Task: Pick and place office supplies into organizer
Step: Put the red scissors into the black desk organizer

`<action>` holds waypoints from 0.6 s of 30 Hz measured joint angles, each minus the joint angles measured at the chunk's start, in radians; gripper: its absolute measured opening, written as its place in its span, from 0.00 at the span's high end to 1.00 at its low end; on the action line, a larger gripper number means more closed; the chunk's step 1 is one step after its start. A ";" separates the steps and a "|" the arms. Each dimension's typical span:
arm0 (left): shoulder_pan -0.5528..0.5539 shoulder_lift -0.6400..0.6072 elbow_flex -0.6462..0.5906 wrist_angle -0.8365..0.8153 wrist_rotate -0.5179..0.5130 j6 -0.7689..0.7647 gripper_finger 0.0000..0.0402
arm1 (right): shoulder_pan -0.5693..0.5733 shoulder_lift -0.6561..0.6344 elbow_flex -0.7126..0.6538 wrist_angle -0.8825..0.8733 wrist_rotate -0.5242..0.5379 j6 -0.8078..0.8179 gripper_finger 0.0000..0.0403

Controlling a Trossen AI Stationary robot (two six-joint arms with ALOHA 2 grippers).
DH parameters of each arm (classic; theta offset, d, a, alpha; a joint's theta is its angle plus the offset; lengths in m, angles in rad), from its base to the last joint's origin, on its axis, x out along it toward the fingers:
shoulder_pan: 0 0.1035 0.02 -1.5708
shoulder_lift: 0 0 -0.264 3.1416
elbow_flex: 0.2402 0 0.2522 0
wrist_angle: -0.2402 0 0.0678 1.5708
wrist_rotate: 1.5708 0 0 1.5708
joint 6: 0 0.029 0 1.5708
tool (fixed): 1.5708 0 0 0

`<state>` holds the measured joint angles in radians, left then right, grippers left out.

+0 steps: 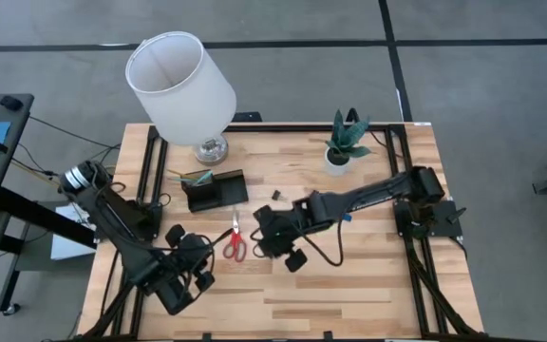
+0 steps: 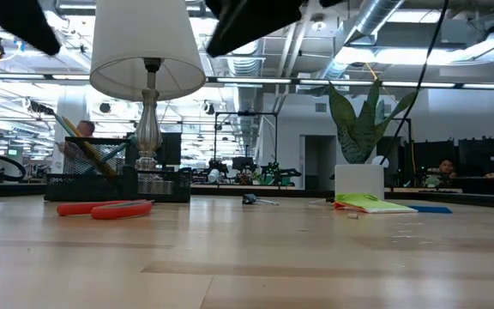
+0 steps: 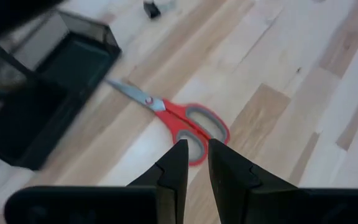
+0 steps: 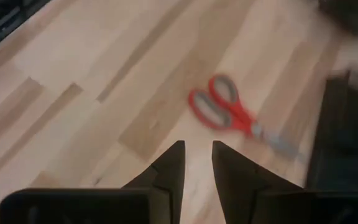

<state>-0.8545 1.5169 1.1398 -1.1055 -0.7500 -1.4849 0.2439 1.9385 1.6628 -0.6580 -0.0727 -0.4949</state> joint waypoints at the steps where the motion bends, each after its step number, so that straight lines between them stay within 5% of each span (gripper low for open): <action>1: -0.003 -0.007 0.007 -0.016 -0.015 0.000 0.86 | 0.006 0.000 -0.016 0.034 0.000 -0.024 0.82; 11: -0.020 -0.032 0.017 -0.110 -0.046 0.003 0.86 | 0.023 0.075 -0.074 0.223 -0.003 -0.147 0.80; 18: -0.029 -0.033 0.017 -0.114 -0.041 -0.005 0.86 | 0.023 0.254 0.057 0.282 0.100 -0.298 0.69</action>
<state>-0.8833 1.4841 1.1568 -1.2200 -0.7912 -1.4895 0.2665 2.1928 1.7198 -0.3762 0.0276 -0.7925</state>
